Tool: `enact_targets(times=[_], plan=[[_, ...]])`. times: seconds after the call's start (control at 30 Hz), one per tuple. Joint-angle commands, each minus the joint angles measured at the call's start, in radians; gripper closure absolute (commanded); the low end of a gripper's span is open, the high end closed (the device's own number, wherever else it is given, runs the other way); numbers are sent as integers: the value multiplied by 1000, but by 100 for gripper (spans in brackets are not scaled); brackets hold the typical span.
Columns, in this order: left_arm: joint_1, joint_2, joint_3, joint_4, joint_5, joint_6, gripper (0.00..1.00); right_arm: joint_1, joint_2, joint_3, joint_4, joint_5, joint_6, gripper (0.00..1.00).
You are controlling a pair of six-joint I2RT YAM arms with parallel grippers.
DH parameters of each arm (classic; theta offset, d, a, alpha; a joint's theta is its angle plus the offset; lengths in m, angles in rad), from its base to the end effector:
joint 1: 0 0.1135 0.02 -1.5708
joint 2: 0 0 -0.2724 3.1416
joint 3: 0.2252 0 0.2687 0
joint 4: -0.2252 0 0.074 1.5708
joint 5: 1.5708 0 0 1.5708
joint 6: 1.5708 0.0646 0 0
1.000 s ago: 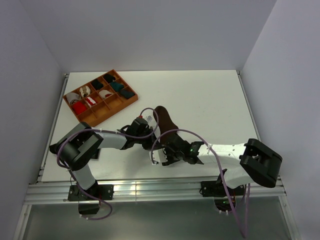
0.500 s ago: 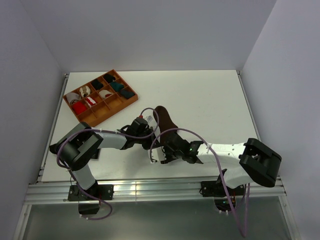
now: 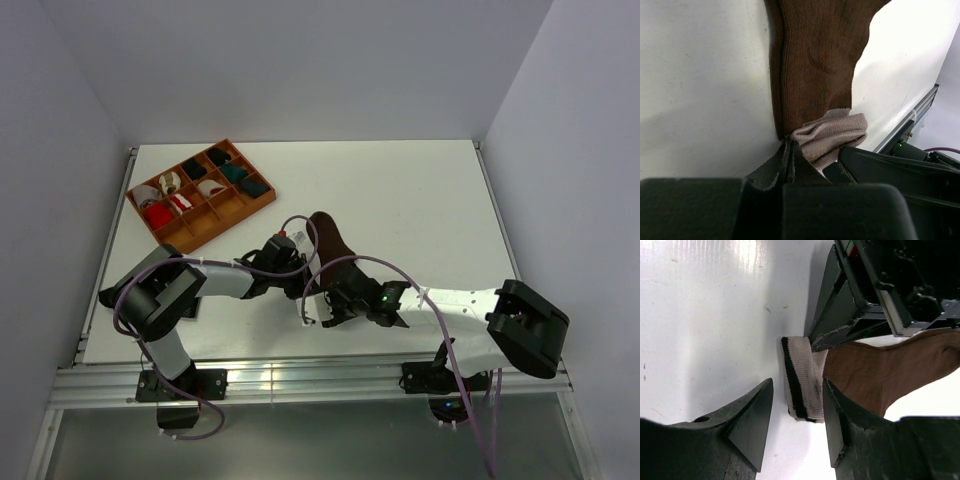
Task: Roll the socks
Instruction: Roll the sock at the center of the board.
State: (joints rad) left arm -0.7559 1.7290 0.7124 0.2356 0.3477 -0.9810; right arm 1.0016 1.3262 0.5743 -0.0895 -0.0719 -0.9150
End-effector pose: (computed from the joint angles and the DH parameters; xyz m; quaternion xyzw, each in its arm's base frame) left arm 0.2377 -0.2544 0.0965 -0.0360 0.9108 -0.3924 0.1229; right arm 0.1462 0.2372 0.1395 -0.7713 0.5263 0.0490 0.3547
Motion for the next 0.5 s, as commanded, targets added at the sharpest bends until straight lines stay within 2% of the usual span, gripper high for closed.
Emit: enact_targets(times=[0.0,0.27,0.47], plan=[[-10,4,-4,-102,2,44,100,-9,11,36,-7,-6,-18,48],[-10,-11,7,-125,19,64,100,-81,77,99,-56,-58,-24,50],[-10,-12,19,-142,25,67,100,-149,107,145,-113,-135,10,64]])
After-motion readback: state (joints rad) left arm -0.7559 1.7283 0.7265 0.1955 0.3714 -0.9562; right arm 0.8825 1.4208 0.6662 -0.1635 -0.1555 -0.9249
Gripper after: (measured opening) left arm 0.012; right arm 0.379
